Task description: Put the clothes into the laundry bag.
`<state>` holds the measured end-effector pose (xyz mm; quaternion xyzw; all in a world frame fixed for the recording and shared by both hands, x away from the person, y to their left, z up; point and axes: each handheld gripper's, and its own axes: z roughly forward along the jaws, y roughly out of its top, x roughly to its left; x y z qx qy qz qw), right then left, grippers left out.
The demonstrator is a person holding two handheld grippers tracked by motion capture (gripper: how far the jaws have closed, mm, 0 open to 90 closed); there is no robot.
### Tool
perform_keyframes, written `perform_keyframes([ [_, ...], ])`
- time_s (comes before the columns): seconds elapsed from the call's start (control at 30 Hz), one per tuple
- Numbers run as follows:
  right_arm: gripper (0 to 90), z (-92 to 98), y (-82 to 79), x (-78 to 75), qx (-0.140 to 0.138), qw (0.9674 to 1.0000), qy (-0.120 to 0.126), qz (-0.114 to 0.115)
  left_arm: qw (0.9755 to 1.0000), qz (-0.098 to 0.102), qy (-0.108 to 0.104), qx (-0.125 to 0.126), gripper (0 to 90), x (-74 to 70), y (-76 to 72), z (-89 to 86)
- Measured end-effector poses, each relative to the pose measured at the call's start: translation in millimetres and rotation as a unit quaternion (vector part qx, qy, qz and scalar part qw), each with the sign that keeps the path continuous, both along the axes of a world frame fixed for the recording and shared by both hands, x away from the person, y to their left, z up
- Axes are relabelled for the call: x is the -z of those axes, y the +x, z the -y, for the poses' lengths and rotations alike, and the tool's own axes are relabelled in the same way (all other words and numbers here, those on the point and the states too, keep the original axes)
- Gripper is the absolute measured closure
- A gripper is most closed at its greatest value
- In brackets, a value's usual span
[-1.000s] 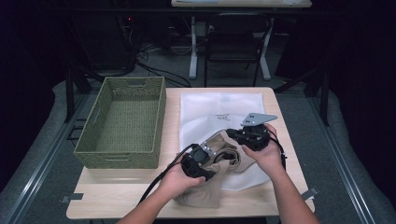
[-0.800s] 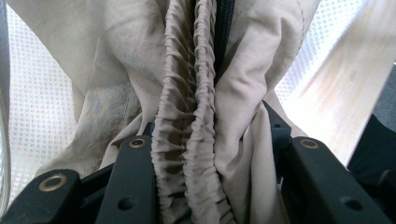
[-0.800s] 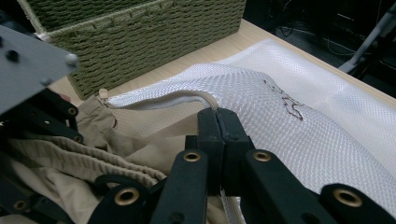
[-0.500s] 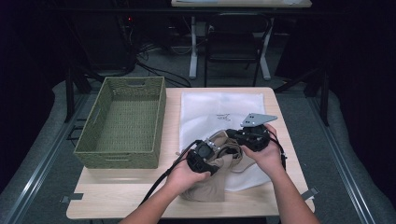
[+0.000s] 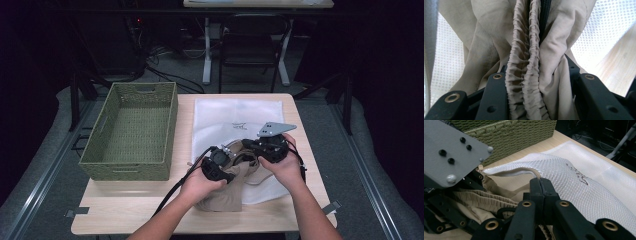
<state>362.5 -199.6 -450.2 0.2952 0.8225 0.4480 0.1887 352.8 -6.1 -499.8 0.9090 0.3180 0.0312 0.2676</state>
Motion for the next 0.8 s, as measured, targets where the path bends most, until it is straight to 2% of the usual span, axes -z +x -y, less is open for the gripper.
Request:
perform_keyframes([
  [0.2, 89.5, 1.4, 0.1, -1.1, 0.003, 1.0000, 0.002, 0.004, 0.9999, -0.003, -0.009, -0.008, 60.4, 1.1, 4.3, 2.7],
  [0.43, 89.5, 1.7, -0.6, -1.7, 0.002, 1.0000, 0.002, 0.006, 0.9999, 0.003, -0.007, -0.015, 60.0, 4.1, 6.9, 4.4],
  [0.8, 89.5, 2.6, -0.6, -1.8, 0.002, 1.0000, 0.003, 0.007, 0.9996, -0.001, -0.012, -0.025, 57.9, 15.9, 12.7, 7.4],
])
